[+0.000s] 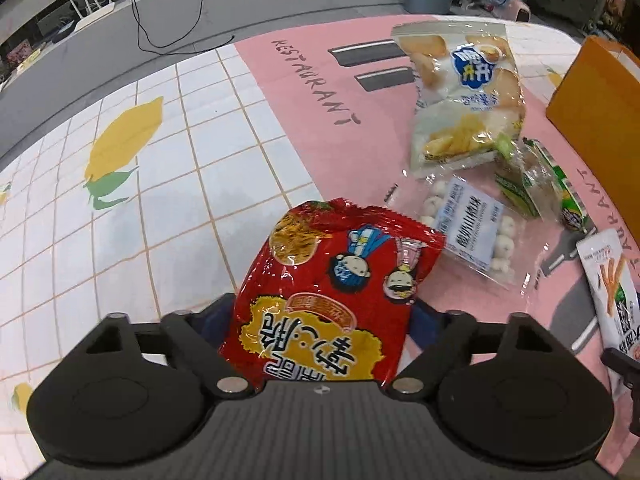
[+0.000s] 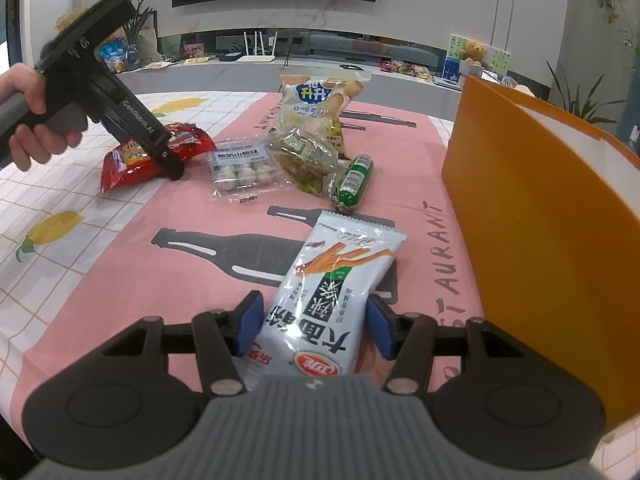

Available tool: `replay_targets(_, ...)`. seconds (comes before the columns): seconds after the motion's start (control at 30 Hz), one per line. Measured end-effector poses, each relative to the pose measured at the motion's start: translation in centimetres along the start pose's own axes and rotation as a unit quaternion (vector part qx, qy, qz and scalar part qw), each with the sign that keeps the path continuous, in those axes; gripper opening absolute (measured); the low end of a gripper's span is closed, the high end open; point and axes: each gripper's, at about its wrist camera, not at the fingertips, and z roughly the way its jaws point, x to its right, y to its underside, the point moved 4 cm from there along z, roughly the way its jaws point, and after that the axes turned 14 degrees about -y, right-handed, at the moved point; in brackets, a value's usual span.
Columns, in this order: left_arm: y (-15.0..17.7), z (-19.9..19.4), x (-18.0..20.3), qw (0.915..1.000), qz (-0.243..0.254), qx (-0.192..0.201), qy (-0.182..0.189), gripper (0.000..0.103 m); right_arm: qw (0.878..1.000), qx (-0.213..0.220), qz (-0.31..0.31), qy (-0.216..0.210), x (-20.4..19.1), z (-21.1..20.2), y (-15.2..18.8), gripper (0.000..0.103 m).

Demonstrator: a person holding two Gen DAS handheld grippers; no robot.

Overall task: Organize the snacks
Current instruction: 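Grasp the red snack bag with the left tool, then carry the white bag into the box and open the right tool while the left lifts the red bag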

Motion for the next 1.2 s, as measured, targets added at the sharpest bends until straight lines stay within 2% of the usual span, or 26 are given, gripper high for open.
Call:
replay_targets(0.1, 0.4, -0.6, 0.7, 0.9996, 0.001, 0.015, -0.025, 0.093, 1.0, 0.0, -0.006, 0.003, -0.2, 0.0, 0.0, 0.054)
replay_targets(0.27, 2.5, -1.9, 0.7, 0.9976, -0.036, 0.035, -0.048, 0.093, 1.0, -0.001, -0.007, 0.006, -0.3, -0.3, -0.1, 0.053)
replay_targets(0.33, 3.3, -2.7, 0.4, 0.9965, -0.056, 0.035, -0.051, 0.092, 1.0, 0.001, -0.003, 0.0, -0.4, -0.5, -0.1, 0.052)
replay_targets(0.43, 4.4, -3.6, -0.1, 0.9946, -0.09, 0.015, -0.049, 0.092, 1.0, 0.007, -0.002, -0.005, -0.7, -0.6, -0.2, 0.052)
replay_targets(0.57, 5.6, -5.7, -0.2, 0.9915, -0.112, 0.032, -0.058, 0.092, 1.0, 0.018, 0.006, -0.009, -1.0, -1.0, -0.7, 0.051)
replay_targets(0.87, 7.3, -12.3, 1.7, 0.9849, -0.145, 0.087, -0.038, 0.092, 0.997, 0.063, 0.026, -0.025, -0.9, -4.6, -2.2, 0.051)
replay_targets(1.03, 7.7, -16.5, 3.9, 0.9765, -0.168, 0.135, -0.006, 0.092, 0.993, 0.107, 0.036, -0.041, -0.4, -7.6, -3.3, 0.051)
replay_targets(1.2, 7.5, -19.0, 6.3, 0.9702, -0.186, 0.154, 0.02, 0.092, 0.986, 0.146, 0.061, -0.048, 0.9, -10.2, -4.4, 0.051)
